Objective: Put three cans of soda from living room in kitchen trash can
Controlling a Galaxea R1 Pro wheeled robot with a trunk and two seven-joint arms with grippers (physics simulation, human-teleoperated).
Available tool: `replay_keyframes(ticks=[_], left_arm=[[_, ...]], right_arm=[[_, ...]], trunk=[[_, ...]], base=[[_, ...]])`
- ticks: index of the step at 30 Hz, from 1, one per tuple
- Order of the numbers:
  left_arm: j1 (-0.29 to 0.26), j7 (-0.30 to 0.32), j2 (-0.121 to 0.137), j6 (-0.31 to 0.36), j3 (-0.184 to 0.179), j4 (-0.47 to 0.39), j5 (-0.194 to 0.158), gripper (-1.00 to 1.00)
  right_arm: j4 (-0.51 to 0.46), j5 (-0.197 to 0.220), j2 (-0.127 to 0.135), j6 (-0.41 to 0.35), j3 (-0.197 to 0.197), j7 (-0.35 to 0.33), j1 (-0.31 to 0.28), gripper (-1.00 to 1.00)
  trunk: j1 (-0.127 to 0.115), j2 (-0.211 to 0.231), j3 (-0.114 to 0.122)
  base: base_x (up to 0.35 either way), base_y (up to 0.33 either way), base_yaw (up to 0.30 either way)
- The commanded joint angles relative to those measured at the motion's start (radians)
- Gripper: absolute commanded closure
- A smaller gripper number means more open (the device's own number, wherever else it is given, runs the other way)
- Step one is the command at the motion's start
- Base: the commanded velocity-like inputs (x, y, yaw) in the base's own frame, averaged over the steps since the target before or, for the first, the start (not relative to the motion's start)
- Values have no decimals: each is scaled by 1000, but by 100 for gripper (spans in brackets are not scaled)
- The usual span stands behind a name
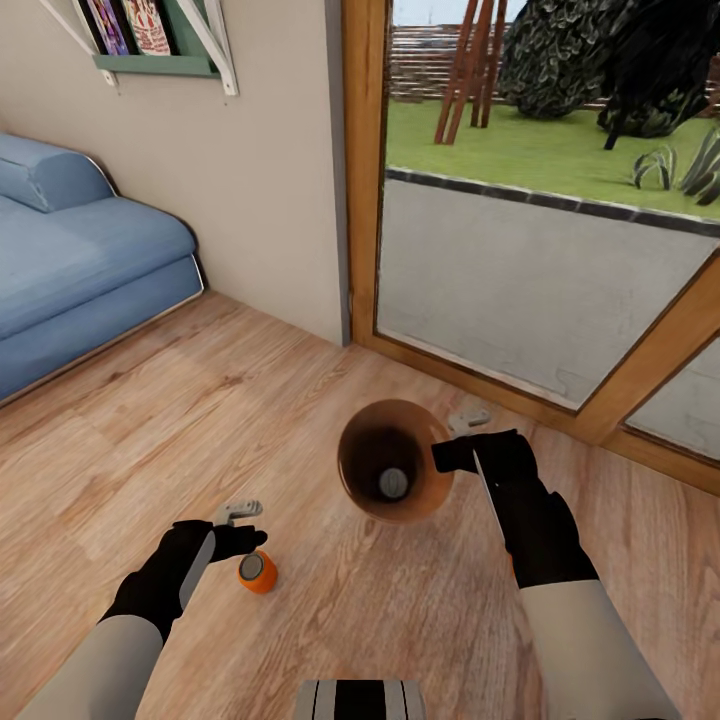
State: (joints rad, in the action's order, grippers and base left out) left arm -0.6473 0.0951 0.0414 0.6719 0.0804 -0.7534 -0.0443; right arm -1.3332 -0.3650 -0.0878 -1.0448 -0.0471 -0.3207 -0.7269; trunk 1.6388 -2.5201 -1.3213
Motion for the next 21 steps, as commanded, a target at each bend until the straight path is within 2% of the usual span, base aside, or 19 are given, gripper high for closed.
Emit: replay_keyframes(ticks=[1,21], left_arm=[[0,0,0,0,0,0,0,-100],[0,0,-2,-2,-5,4,0,-100]], right_arm=[[-1,19,0,-2,0,0,-3,100],[6,19,9,-2,7,0,-82,100]], trunk=[[0,0,0],[0,0,0]], base=[[0,0,0],[0,0,0]])
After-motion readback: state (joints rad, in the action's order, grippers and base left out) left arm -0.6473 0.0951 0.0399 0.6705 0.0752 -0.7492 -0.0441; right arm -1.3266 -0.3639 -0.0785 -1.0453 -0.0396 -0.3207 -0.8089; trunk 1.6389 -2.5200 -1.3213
